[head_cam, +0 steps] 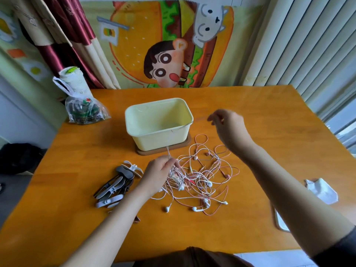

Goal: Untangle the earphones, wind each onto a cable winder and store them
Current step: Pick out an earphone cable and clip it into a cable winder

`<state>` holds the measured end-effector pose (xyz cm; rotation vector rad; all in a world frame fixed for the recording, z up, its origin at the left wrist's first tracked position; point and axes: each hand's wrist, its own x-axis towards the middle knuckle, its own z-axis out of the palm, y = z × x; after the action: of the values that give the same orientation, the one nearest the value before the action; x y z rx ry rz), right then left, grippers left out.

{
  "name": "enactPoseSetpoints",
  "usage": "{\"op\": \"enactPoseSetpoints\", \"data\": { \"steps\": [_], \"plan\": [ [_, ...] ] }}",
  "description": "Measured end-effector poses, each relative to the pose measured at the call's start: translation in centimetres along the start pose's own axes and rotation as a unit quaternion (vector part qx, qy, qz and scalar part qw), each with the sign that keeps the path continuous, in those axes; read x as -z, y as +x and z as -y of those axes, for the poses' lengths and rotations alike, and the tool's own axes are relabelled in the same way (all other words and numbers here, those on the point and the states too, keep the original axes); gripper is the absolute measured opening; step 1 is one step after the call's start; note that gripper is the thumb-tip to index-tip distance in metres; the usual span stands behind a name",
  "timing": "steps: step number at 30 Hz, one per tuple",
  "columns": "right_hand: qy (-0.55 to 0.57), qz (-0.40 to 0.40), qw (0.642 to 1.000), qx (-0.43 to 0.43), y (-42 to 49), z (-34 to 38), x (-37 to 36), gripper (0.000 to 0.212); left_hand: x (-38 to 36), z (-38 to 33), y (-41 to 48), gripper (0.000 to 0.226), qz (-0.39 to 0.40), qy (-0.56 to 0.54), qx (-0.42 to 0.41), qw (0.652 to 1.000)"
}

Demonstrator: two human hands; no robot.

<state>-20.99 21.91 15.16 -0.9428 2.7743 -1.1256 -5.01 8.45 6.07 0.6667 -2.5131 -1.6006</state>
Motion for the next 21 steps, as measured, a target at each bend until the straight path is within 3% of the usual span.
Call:
{"op": "enactPoseSetpoints", "data": {
  "steps": [2, 4, 6, 9, 12, 17, 21],
  "plan": [
    [-0.103, 0.112, 0.988, -0.018, -0.8, -1.2, -1.1, 0.023, 0.6, -2.0, 0.4, 0.035, -0.039, -0.017, -0.047, 0.998],
    [-0.108, 0.173, 0.979, -0.027, -1.8, -1.3, -2.1, 0.039, 1.0, -3.5, 0.7, 0.032, -0.070, -0.024, -0.075, 0.994],
    [-0.055, 0.148, 0.987, 0.023, -2.6, -0.6, -2.7, 0.041, 1.0, -3.8, 1.3, 0.030, -0.071, -0.016, -0.068, 0.995],
    [0.015, 0.122, 0.988, 0.092, -3.5, 0.8, -3.2, 0.025, 0.7, -3.3, 1.7, 0.030, -0.068, -0.064, -0.036, 0.995],
    [0.057, 0.168, 0.980, 0.091, -4.5, 1.0, -3.9, 0.020, 0.5, -3.2, 1.3, 0.029, -0.097, -0.059, -0.040, 0.993],
    [0.103, 0.189, 0.975, 0.047, -5.4, 0.7, -5.6, 0.046, 0.4, -3.1, 0.9, 0.021, -0.127, -0.014, -0.064, 0.990],
    [0.108, 0.174, 0.978, 0.046, -5.5, 0.9, -5.8, 0.036, 0.6, -2.8, 0.7, 0.018, -0.179, 0.025, -0.071, 0.981]
  ]
}}
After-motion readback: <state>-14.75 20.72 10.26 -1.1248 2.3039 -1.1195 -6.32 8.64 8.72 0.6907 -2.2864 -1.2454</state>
